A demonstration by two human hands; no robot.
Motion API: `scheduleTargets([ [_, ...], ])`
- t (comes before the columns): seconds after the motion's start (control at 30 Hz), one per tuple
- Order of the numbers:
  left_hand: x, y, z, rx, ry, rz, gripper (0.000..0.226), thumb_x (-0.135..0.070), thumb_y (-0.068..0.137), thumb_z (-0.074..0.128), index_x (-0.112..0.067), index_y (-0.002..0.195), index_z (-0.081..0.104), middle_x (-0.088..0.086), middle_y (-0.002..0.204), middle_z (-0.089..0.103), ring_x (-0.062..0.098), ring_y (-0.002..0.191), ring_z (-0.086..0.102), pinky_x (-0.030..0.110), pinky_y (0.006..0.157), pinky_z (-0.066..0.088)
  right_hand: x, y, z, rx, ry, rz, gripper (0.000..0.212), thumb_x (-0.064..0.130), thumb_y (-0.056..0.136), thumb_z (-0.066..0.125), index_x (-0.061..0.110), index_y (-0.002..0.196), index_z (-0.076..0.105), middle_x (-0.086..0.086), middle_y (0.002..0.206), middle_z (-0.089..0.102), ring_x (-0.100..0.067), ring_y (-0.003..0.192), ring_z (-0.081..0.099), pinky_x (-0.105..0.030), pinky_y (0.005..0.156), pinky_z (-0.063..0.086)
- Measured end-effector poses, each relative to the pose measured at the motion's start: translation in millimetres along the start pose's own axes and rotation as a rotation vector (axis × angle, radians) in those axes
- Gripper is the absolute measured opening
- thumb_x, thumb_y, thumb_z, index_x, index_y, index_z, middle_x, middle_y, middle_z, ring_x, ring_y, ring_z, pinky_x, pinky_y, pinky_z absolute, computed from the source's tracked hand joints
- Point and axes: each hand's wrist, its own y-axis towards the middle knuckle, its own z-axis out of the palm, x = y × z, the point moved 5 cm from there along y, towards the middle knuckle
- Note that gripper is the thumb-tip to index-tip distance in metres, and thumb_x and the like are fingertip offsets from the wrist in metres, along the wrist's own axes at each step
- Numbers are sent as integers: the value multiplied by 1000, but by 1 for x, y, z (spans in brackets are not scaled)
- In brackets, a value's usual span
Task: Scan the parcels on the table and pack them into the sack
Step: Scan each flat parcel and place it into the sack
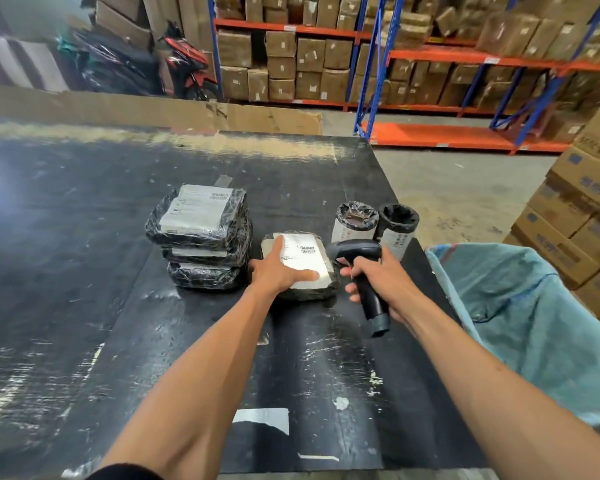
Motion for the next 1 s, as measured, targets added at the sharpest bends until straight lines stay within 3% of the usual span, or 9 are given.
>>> scheduleTargets([
  [0.1, 0, -16, -3, -56, -99, 54, 121, -58, 61, 89, -45, 157, 16, 16, 153, 39, 35, 140, 23, 38, 108, 30, 15, 4, 6, -39, -145, -76, 33, 18, 95, 66, 21, 124, 52, -8, 85, 70, -18, 53, 55, -30, 46, 47],
  [0.23, 2, -37, -5, -141, -190, 131, 119, -55, 61, 91, -48, 156, 20, 24, 145, 39, 33, 138, 30, 37, 109, 31, 23, 8, 15, -71, -184, -146, 44, 49, 94, 69, 28, 128, 52, -6, 85, 72, -18, 55, 57, -30, 48, 48],
  [0.37, 0, -47, -9, -180, -203, 196, 115, -56, 60, 91, -54, 153, 23, 9, 123, 47, 28, 122, 44, 30, 97, 34, 28, 10, 23, -105, -218, -206, 54, 63, 91, 66, 32, 132, 52, -6, 82, 72, -16, 52, 59, -29, 49, 49],
  [0.57, -4, -55, -14, -258, -171, 202, 110, -58, 62, 88, -63, 149, 20, 7, 112, 46, 20, 97, 42, 32, 91, 36, 33, 4, 30, -151, -278, -248, 49, 56, 95, 62, 32, 135, 46, -8, 82, 69, -18, 52, 58, -28, 44, 48],
  [0.67, -4, -57, -17, -299, -194, 185, 109, -56, 63, 88, -64, 148, 20, 6, 111, 44, 22, 94, 44, 35, 95, 38, 35, -2, 28, -157, -273, -254, 46, 57, 94, 61, 34, 131, 47, -7, 79, 68, -17, 50, 58, -29, 46, 49],
  [1.0, -10, -61, -21, -321, -221, 219, 109, -50, 65, 89, -62, 149, 21, 5, 111, 42, 21, 94, 47, 31, 83, 36, 40, -11, 22, -159, -280, -260, 52, 58, 95, 62, 32, 138, 47, -5, 80, 71, -15, 53, 59, -28, 48, 51],
])
